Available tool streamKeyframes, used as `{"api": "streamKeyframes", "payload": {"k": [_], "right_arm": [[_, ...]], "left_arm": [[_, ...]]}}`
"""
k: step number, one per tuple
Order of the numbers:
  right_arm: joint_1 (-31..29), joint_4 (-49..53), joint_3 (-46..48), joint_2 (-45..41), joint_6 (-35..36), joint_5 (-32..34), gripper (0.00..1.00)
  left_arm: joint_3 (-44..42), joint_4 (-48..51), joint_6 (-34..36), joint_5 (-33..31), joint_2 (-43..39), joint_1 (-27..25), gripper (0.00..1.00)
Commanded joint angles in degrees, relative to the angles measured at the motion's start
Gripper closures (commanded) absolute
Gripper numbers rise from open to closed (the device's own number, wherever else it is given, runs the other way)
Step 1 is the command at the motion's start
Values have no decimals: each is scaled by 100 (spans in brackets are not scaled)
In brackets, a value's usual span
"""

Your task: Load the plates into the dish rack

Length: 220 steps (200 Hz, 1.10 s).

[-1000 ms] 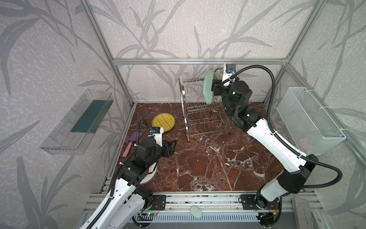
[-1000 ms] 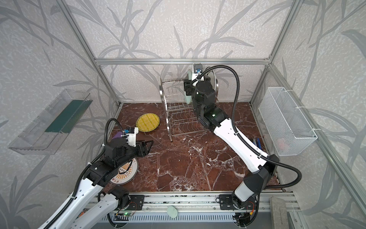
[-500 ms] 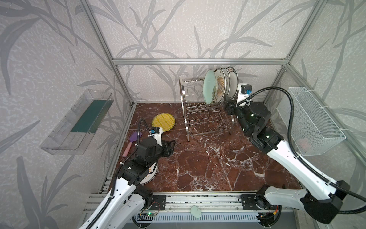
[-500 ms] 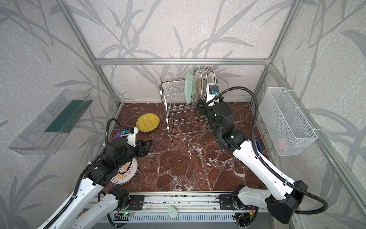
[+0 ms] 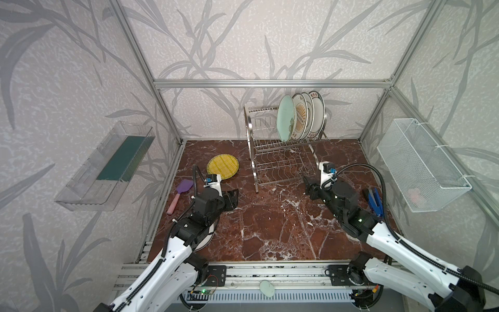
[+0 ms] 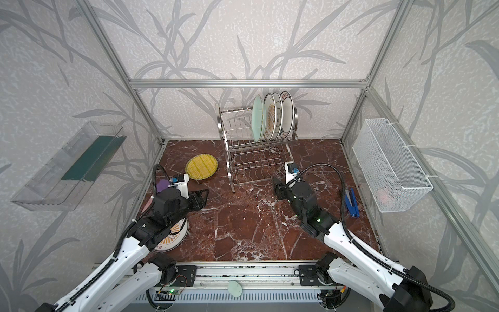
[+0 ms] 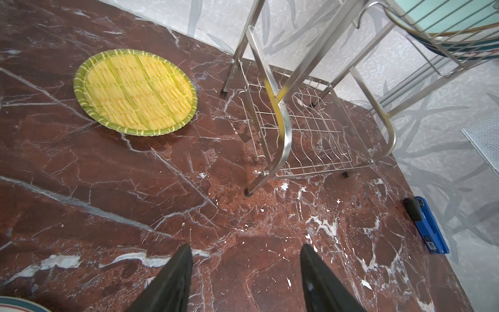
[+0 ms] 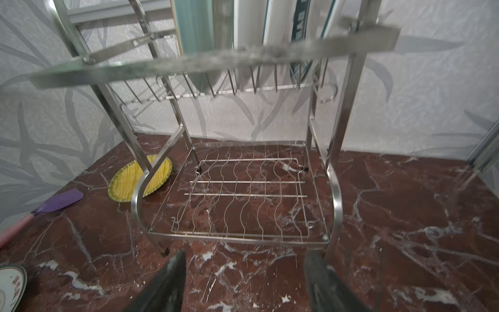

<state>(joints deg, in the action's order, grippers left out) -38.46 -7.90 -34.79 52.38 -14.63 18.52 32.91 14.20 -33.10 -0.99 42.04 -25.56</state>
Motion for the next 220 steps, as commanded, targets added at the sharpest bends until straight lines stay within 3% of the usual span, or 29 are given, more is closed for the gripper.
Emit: {"api": "streamKeyframes", "payload": {"k": [1,71,101,124,220], "right_arm": [[-9,-337,289,-79,-795,-501,32],[-13,-629,851,189,-1343,-1218,33],[-13,-603,868,225,-1367,-1289,33],[-11,-543,838,229,-1376,-1372,33],[-4,-172,858,-141,-1336,-1433,33]], "left_arm": [[-30,-276,-158,-347,53,10,38],[71,-404,-241,-215,601,307,38],[54,-569,-440,127,882,767,38],[53,-820,-537,735,1194,1236,38],[299,-1786,-1077,1550,2606,2335,38]]}}
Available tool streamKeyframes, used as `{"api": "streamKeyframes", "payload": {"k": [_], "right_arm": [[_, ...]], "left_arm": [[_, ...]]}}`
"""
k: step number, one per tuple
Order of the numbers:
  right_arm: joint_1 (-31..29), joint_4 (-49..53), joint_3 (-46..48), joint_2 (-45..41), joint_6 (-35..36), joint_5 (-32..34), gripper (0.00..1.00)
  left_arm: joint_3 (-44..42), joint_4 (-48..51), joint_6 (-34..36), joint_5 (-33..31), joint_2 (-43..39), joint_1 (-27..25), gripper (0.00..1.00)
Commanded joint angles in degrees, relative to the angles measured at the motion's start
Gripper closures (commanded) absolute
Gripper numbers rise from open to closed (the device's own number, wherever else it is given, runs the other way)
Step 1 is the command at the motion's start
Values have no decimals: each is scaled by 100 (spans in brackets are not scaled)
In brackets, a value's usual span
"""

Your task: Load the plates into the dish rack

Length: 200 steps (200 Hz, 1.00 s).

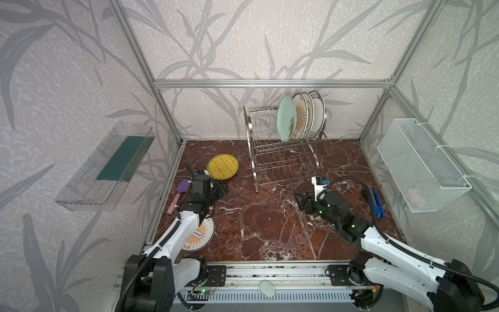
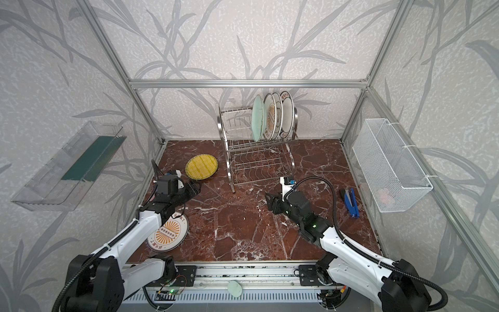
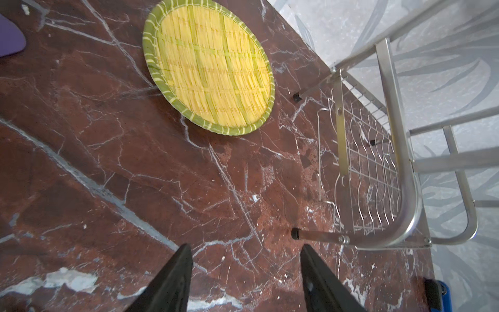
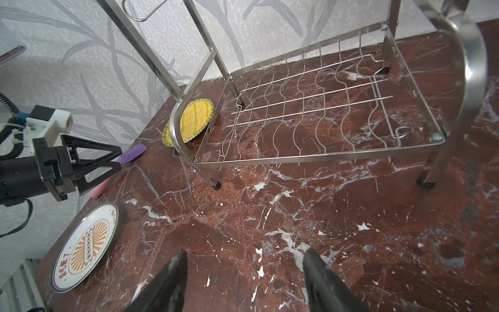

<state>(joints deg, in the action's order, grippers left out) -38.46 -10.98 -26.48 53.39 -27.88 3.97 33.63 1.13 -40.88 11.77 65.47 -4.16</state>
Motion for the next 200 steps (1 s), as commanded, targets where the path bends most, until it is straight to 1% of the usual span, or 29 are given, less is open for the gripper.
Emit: {"api": "streamKeyframes", "payload": {"k": [1,18,70,128,178,200], "right_arm": [[-4,138,28,-250,-9,24,33],[3,243,55,-375,2,64,32],[14,442,150,-639,-7,138,33],[30,649,205,-871,19,242,33],[69,748,257,-995,28,302,33],[84,749,266,-985,37,299,32]], "left_arm": [[237,-489,-303,282,281,195,38],[308,-665,-391,427,571,317,38],[636,-954,-523,539,1411,529,38],[855,-1609,-938,909,2313,789,38],[972,-1821,-1106,950,2731,885,40],[1018,-1936,-1205,1017,2900,932,42]]}}
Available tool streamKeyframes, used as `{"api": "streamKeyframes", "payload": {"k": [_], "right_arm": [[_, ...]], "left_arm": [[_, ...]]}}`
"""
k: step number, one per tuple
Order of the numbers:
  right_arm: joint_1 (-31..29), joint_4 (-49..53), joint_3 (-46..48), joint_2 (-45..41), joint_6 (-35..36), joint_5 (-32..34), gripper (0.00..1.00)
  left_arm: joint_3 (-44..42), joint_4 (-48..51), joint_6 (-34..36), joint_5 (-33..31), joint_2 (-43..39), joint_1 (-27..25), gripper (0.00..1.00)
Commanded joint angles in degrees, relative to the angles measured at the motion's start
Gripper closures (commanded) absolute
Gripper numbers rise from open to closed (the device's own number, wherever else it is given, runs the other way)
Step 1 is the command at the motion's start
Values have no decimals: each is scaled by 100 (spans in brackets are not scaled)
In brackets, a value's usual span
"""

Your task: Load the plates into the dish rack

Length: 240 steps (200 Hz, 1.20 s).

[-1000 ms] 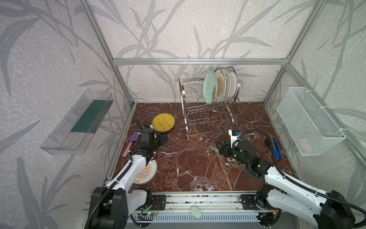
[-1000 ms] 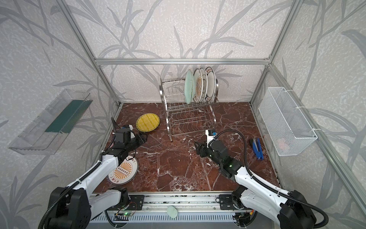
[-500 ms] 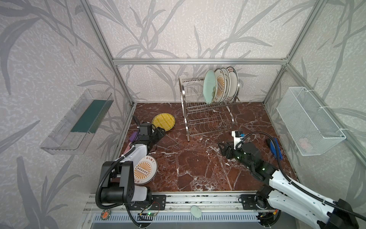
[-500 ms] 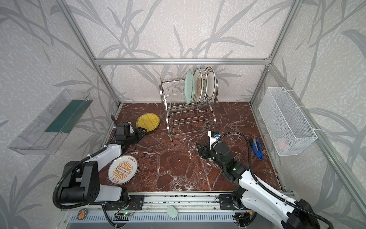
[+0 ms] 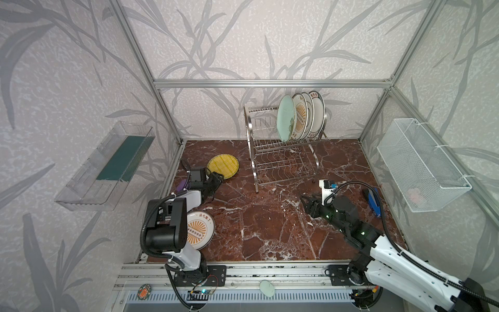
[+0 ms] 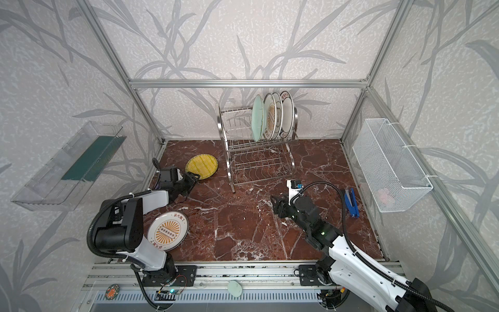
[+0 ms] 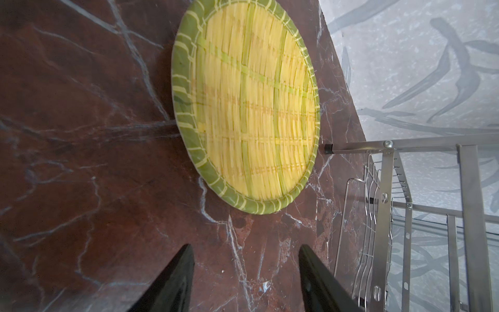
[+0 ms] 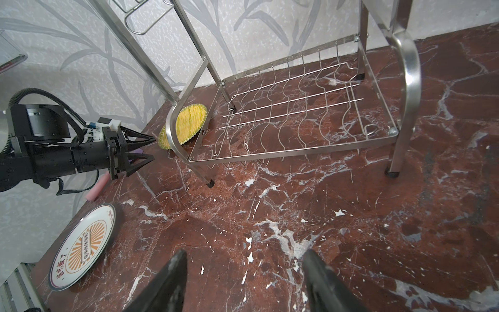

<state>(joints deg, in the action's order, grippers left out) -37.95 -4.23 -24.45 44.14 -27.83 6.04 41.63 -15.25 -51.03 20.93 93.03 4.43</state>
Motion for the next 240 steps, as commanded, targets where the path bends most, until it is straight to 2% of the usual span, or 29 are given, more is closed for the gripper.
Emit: {"api": "streamKeyframes", "payload": {"k": [1,78,240], "right_arm": [[34,73,63,-62,32,91,33],[65,-17,152,-44,6,81,32],[165,88,239,-228,-8,116,33]], "left_arm": [[221,-306,-194,99,149,70,42],[389,-491,-447,79,503,146,50],[616,-732,-723,-61,1147,190,57]]}}
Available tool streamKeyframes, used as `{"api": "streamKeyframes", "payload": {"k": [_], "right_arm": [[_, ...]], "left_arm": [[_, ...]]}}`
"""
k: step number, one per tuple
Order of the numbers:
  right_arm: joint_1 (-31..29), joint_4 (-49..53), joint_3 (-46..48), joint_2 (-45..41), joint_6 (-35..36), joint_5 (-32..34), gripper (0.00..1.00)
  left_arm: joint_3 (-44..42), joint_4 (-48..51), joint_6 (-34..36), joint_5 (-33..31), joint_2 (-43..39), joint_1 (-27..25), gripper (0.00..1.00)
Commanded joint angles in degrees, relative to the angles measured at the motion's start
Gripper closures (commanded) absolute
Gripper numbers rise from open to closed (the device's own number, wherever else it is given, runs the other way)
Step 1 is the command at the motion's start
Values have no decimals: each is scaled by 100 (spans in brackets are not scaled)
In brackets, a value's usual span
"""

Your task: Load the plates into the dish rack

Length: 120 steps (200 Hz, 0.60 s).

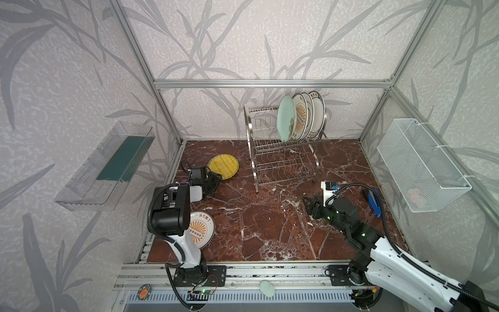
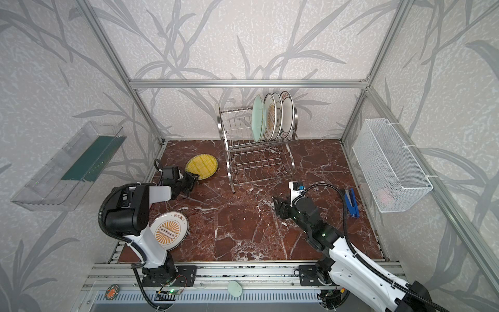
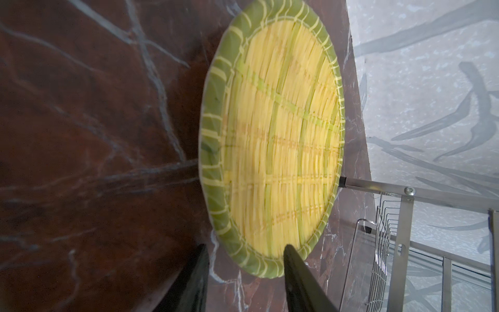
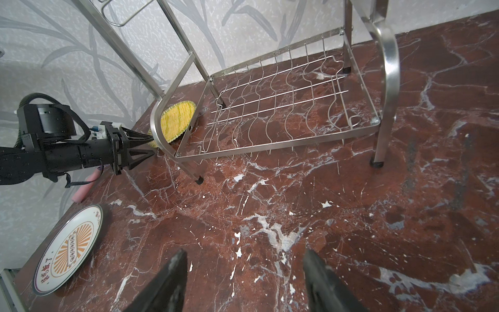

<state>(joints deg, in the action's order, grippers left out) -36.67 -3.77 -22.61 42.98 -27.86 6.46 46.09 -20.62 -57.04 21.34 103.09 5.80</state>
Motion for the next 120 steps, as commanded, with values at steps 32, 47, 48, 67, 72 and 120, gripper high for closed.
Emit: {"api": "streamKeyframes", "payload": {"k": [32,47,48,67,72,120], "right_arm": [[62,78,82,-201,-2,101,33],[80,99,90,-230,-1,101,32],[80,102,90,-234,-1,101,33],[106,113,107,-255,0,101,32],[110,113,112,-260,0,101,33],[166,113,134,-265,-9,86,33]], "left_arm": [[240,-229,-180,-136,278,48,58],[284,-240,-208,-139,331,49,59],[285,-240,-210,-139,333,55,59],[322,-258,-244,-165,375,61,60],[329,-258,-245,-176,386,53,61],[315,-483,-446,-237,532,78,63]]}}
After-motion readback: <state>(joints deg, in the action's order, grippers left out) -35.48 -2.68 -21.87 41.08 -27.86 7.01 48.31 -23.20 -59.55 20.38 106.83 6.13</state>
